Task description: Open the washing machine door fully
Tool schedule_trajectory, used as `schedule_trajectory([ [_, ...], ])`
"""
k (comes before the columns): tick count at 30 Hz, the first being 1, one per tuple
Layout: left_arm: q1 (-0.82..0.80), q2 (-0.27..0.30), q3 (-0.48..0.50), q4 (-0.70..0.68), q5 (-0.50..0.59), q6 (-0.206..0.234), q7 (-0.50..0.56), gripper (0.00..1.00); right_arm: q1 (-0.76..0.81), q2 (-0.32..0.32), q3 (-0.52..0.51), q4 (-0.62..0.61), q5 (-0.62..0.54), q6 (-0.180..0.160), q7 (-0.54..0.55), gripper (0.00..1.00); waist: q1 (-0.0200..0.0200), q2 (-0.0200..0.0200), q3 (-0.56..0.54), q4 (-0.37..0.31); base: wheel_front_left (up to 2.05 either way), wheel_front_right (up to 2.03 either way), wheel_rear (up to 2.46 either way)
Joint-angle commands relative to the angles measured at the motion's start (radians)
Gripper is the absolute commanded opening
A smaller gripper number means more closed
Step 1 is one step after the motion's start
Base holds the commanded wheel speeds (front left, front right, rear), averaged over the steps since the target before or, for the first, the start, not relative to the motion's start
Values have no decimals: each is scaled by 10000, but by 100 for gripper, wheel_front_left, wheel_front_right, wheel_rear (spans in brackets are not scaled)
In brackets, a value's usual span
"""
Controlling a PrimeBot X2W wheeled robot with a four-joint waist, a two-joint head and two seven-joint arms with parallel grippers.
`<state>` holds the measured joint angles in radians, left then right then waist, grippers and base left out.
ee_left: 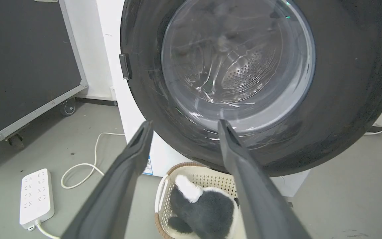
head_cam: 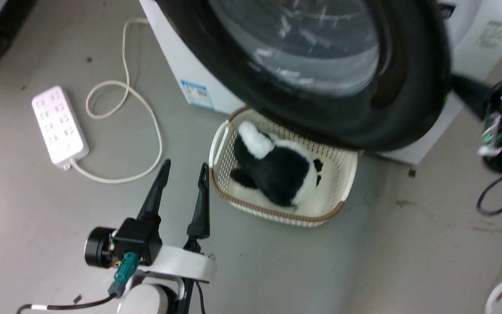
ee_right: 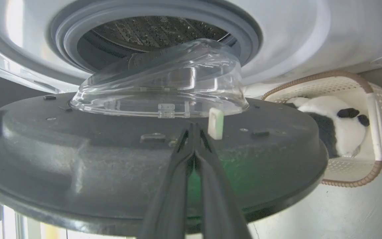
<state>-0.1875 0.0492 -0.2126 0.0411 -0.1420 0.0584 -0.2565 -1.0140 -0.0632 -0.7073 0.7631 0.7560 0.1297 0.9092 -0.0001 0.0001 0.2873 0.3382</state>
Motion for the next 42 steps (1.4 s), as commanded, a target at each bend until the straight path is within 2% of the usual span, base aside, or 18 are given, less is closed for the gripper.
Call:
schedule_trajectory([
  [1,213,10,39,60,82,-38,-53,100,444,125,328,188,374,10,90,0,1,-1,-625,-227,0,0,0],
  [9,785,10,170,123,227,-44,-53,100,1893,128,2874,552,3131,10,-125,0,1,-1,-1470,-475,0,0,0],
  [14,1027,10,216,155,299,-93,-53,100,3040,128,5435,-129,5300,10,-308,0,1,-1,-1741,-498,0,0,0],
  [18,1247,10,245,202,390,-152,-53,100,4130,128,7539,-943,6765,10,-910,0,1,-1,-1861,-519,0,0,0],
  [24,1469,10,140,337,498,-282,-53,100,5210,129,9757,-2091,8083,10,-2069,0,1,-1,-1918,-495,0,0,0],
  [30,1537,10,84,395,488,-277,-53,100,5576,129,10585,-2498,8259,10,-3030,0,1,-1,-2016,-498,0,0,0],
  [32,1589,10,93,389,494,-265,-53,100,5628,96,10519,-2555,8063,10,-3423,47,1,-1,-2080,-555,0,0,0],
  [33,1621,10,101,382,502,-259,-53,100,5653,29,10470,-2562,7923,10,-3639,100,1,-1,-2126,-598,0,0,0],
  [37,1748,10,181,334,521,-241,-53,100,5819,-578,10317,-3270,6708,10,-4993,100,1,-1,-2320,-833,0,0,0],
  [42,1875,10,394,233,419,-187,-53,100,6575,-1752,10392,-4752,3683,10,-7920,100,1,-1,-2568,-1280,0,0,0],
])
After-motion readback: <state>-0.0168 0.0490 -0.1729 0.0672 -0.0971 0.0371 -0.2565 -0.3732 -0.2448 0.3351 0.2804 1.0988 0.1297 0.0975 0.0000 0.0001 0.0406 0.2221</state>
